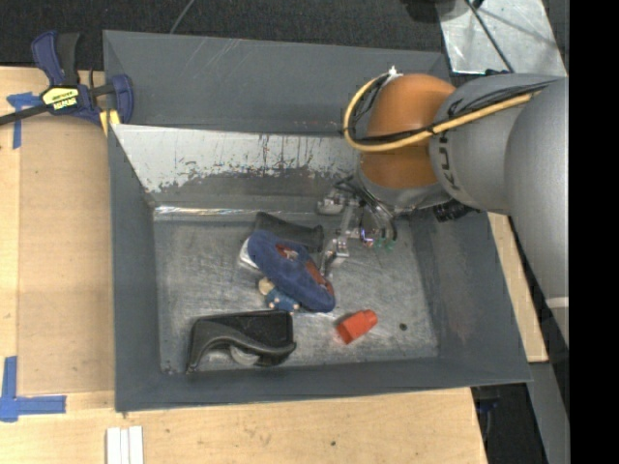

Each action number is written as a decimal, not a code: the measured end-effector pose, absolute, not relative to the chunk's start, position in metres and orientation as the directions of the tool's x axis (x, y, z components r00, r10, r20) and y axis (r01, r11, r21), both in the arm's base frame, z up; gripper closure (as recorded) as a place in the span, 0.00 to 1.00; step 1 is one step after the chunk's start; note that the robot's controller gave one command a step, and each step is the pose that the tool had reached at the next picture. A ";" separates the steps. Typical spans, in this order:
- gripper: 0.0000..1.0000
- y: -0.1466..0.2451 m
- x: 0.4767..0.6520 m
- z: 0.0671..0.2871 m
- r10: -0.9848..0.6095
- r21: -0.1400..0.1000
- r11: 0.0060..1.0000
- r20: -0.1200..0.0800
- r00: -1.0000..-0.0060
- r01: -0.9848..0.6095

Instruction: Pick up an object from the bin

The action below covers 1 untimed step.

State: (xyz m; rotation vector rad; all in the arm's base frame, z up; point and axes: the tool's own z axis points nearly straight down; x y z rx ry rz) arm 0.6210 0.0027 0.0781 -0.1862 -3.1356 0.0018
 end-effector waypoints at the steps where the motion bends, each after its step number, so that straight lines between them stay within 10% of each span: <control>1: 0.00 0.084 0.576 0.077 0.157 0.002 0.988 -0.028 -0.987 0.157</control>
Offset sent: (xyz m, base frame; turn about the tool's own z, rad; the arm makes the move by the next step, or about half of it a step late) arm -0.0517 0.0813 -0.0081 0.0418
